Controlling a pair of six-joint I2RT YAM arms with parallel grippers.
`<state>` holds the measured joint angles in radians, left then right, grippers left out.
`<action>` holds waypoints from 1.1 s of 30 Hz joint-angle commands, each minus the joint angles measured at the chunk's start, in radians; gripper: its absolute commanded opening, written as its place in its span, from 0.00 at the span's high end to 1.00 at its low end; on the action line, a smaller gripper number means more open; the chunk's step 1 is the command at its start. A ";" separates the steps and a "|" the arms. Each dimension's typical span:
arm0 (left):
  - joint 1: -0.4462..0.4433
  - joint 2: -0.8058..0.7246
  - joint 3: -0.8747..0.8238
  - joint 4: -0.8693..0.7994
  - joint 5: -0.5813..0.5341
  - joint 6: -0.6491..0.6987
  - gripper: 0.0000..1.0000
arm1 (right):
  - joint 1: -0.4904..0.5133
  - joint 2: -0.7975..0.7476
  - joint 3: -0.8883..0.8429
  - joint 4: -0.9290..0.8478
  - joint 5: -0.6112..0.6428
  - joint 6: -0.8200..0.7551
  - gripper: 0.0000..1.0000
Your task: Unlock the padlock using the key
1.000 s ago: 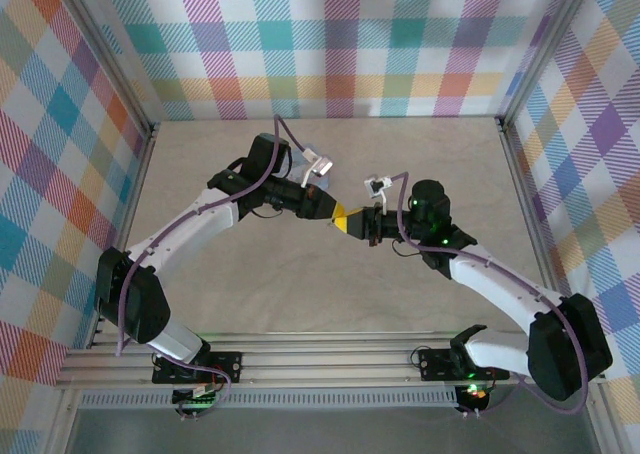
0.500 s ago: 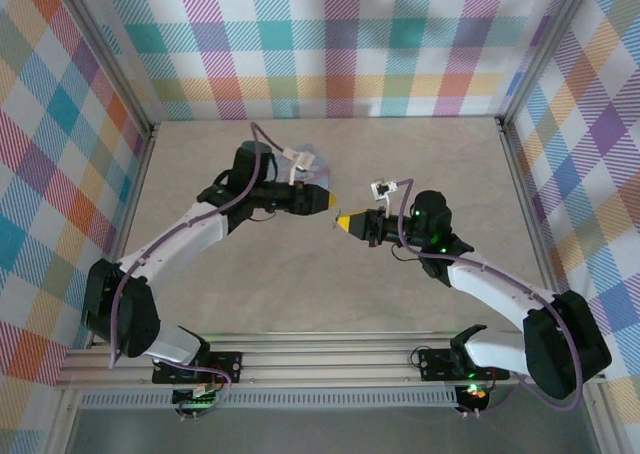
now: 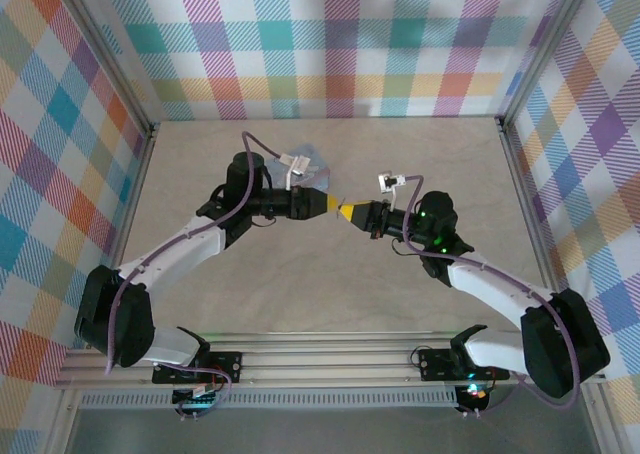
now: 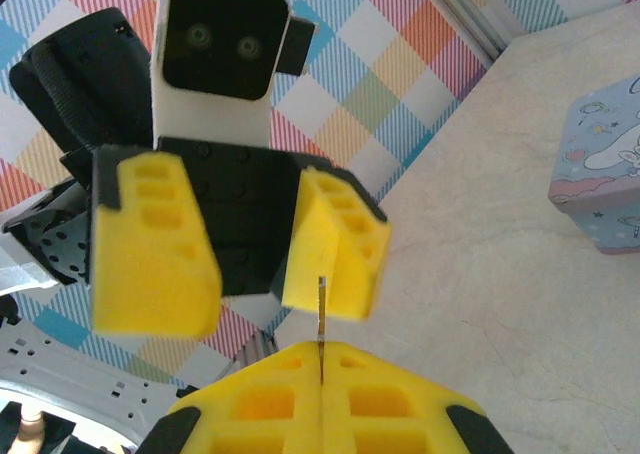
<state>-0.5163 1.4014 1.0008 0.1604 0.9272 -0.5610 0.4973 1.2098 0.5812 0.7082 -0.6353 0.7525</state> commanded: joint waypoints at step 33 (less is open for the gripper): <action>0.007 0.039 -0.041 0.174 -0.018 -0.067 0.60 | -0.005 -0.023 -0.006 0.016 0.004 0.004 1.00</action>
<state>-0.5137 1.4425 0.9726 0.2375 0.8814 -0.5892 0.4965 1.1988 0.5812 0.7033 -0.6174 0.7708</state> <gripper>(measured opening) 0.407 0.066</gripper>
